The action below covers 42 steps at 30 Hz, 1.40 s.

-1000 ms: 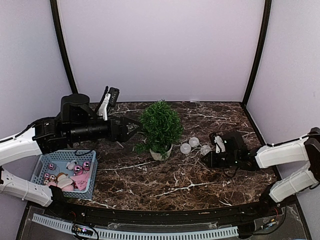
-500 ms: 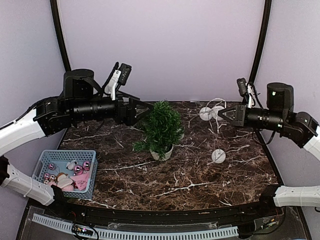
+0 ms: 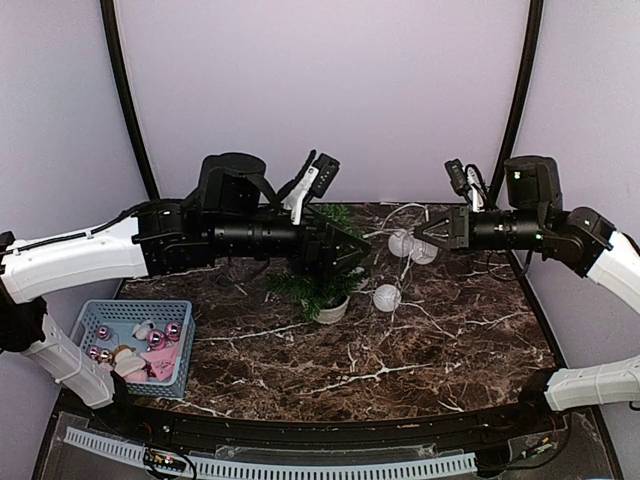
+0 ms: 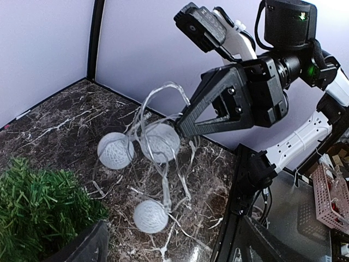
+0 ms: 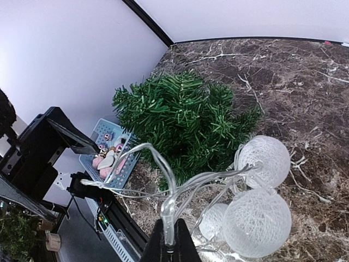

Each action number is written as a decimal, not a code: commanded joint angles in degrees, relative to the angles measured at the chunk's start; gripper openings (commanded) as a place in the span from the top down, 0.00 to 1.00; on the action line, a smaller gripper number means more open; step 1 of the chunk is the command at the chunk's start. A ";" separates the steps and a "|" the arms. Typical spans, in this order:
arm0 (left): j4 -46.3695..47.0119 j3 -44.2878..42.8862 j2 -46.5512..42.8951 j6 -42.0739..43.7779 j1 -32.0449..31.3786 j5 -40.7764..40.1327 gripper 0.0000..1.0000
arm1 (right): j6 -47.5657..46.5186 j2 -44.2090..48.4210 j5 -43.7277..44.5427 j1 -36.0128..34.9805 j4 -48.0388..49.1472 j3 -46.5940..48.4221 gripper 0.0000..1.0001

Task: Decorate the small christmas tree
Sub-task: Wrap the side of the string light in the gap of the branches.

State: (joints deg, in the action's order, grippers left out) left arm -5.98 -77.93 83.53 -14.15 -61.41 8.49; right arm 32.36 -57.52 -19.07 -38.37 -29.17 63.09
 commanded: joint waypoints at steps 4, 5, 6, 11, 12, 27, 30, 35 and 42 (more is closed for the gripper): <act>8.67 -2.21 3.02 -4.81 -2.30 -3.58 0.21 | 3.76 0.33 -3.23 -0.30 4.51 -0.77 1.00; 8.51 -2.57 4.38 -5.20 -3.08 -4.54 0.24 | 4.58 0.34 -3.44 -0.30 4.93 -0.75 1.00; 8.26 -3.15 4.94 -5.50 -3.49 -5.11 0.32 | 5.36 0.32 -3.69 -0.30 5.33 -0.77 1.00; 10.45 -3.34 8.66 -6.23 -7.25 -9.43 0.47 | 9.49 0.40 -4.14 -0.30 6.85 -1.11 1.00; 10.65 -3.98 9.24 -6.30 -7.55 -10.20 0.47 | 9.96 0.45 -4.22 -0.26 6.95 -1.18 1.00; 4.71 -11.83 18.77 -5.40 -8.39 -16.61 0.42 | 12.84 0.19 -5.94 -0.27 9.06 -1.83 1.00; 5.59 -11.97 19.18 -5.09 -8.46 -16.63 0.57 | 12.97 0.28 -6.53 -0.30 9.42 -1.87 1.00; 5.80 -11.83 19.35 -4.59 -8.45 -15.15 0.89 | 13.00 0.73 -6.59 -0.30 9.43 -2.15 1.00; 5.41 -8.09 13.50 -4.13 -8.66 -8.40 1.00 | 10.19 2.11 -1.35 -0.27 6.59 -2.70 0.82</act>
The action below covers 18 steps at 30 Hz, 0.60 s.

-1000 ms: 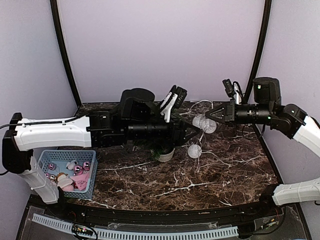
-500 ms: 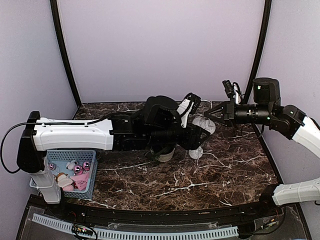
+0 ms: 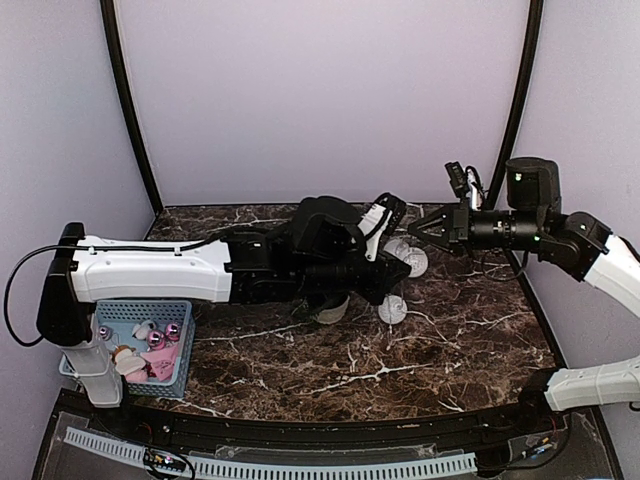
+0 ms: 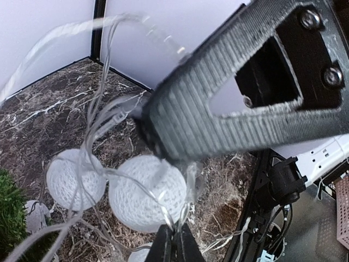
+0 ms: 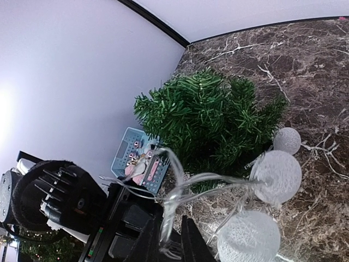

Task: Decorate the small christmas tree
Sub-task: Wrap the side of the string light in the gap of the branches.

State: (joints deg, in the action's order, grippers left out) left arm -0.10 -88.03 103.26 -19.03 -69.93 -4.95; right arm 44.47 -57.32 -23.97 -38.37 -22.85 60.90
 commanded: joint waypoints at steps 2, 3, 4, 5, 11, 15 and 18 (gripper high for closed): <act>-2.29 3.01 -8.15 1.16 -0.12 10.04 1.00 | -2.84 3.14 5.49 -0.21 0.06 -1.03 0.61; -3.12 3.07 -9.09 1.64 -0.12 13.89 1.00 | -3.21 3.90 6.49 -0.21 0.12 -1.30 0.53; -4.77 3.22 -9.50 1.81 -0.12 15.62 1.00 | -3.58 4.63 7.42 -0.21 0.17 -1.61 0.46; -5.54 3.31 -10.41 2.22 -0.12 18.63 1.00 | -4.03 5.24 8.34 -0.21 0.00 -1.88 0.38; -12.54 5.49 -15.62 3.84 -0.04 22.67 1.00 | -5.98 8.14 15.13 -0.26 -0.85 -6.47 0.20; -17.42 6.81 -18.85 4.08 0.01 22.04 1.00 | -9.43 10.53 9.15 -0.30 7.65 -15.66 0.17; -18.91 9.31 -20.93 3.69 0.37 22.20 1.00 | -9.66 12.82 4.54 -0.45 17.18 -23.55 0.16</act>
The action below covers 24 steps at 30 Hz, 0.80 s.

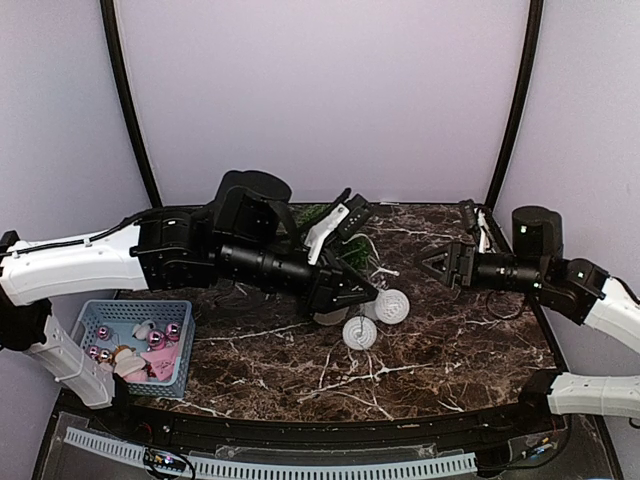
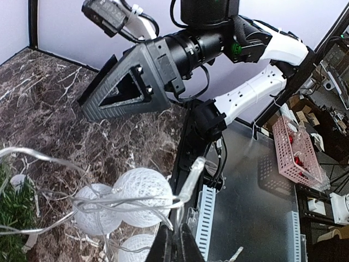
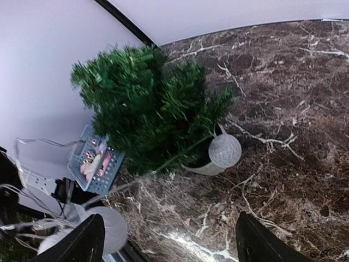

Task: Decorate the small christmas tree
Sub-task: Wrap the side of the string light in the gap of the branches.

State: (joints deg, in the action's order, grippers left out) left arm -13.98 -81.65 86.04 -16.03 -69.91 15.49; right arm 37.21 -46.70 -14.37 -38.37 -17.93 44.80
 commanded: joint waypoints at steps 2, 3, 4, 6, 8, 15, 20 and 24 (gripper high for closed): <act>-5.79 4.13 -4.91 0.14 0.91 1.93 1.00 | -1.33 2.67 -4.23 -0.47 16.08 -10.63 0.14; -6.06 4.44 -5.55 -0.09 1.27 1.88 0.99 | -0.54 2.04 -3.15 -0.48 16.76 -11.48 0.14; -6.52 5.02 -5.81 -0.43 1.40 1.64 0.99 | 0.54 1.12 -1.76 -0.52 16.78 -11.93 0.14; -7.05 5.92 -6.62 -0.90 1.86 1.20 0.99 | 3.72 -1.20 1.18 -0.63 16.75 -12.72 0.15; -7.00 7.05 -7.68 -1.30 2.13 0.57 0.98 | 6.16 -3.58 0.50 -0.97 19.43 -13.85 0.17; -8.04 11.32 -9.67 -3.49 3.29 -3.64 0.99 | 12.81 -9.95 0.90 -5.99 27.39 -14.67 0.23; -8.11 15.00 -12.01 -5.30 3.76 -5.01 1.00 | 16.60 -14.36 2.83 -10.09 30.59 -14.26 0.27; -7.24 19.30 -14.06 -6.38 4.21 -6.00 1.00 | 19.59 -18.01 2.90 -13.55 35.83 -13.83 0.28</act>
State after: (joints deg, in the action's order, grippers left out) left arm -21.41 -65.65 75.35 -20.67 -66.28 11.22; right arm 52.66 -62.28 -12.60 -49.01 9.37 29.93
